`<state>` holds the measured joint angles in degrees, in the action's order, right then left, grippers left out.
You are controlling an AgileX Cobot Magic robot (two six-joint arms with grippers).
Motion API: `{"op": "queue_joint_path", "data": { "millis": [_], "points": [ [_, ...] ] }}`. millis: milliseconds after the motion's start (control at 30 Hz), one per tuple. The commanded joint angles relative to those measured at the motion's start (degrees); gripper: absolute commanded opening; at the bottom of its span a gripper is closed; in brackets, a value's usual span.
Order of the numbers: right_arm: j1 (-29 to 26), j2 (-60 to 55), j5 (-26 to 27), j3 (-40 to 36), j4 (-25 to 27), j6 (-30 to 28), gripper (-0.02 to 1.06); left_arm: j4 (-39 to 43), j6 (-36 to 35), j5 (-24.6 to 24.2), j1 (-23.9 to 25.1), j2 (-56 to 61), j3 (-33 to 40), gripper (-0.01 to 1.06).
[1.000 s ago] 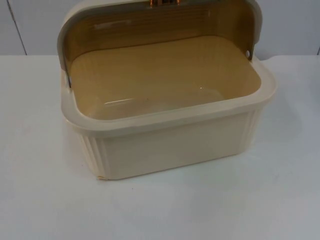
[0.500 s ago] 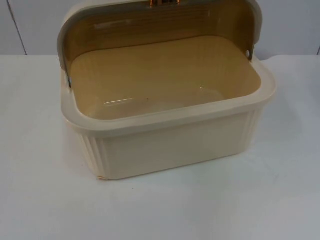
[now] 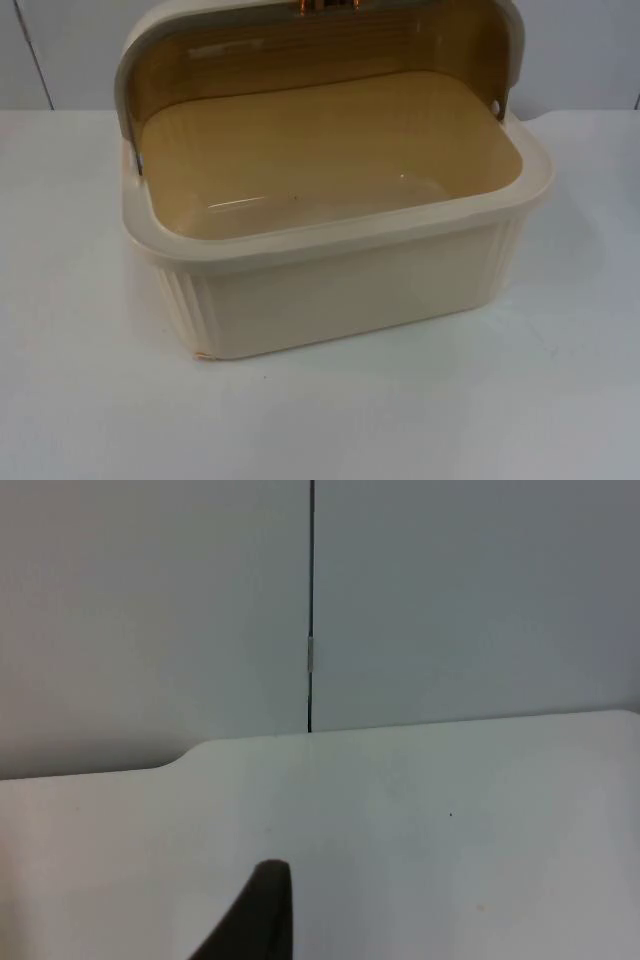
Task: Open the box lid with the left hand, place the block into the box with the right hand, then close the box lid with the left hand.
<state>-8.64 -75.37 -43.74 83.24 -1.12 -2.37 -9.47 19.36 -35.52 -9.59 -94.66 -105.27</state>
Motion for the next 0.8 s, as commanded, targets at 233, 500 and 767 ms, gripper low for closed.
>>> {"op": "queue_joint_path", "data": {
  "millis": [233,500,767],
  "points": [
    [-0.21,0.3,0.72,-0.38,0.27,0.01,1.05,10.89,7.13,-0.62,-10.18,-6.67,-0.7,1.05],
    [-0.21,0.3,0.72,-0.38,0.39,0.0,1.05,15.96,12.51,-2.81,-14.41,-11.25,-0.2,1.05],
    [-0.21,0.3,0.72,-0.38,0.39,0.0,1.05,10.32,18.41,-3.47,-14.52,-11.57,5.06,0.87]
  ]
}}
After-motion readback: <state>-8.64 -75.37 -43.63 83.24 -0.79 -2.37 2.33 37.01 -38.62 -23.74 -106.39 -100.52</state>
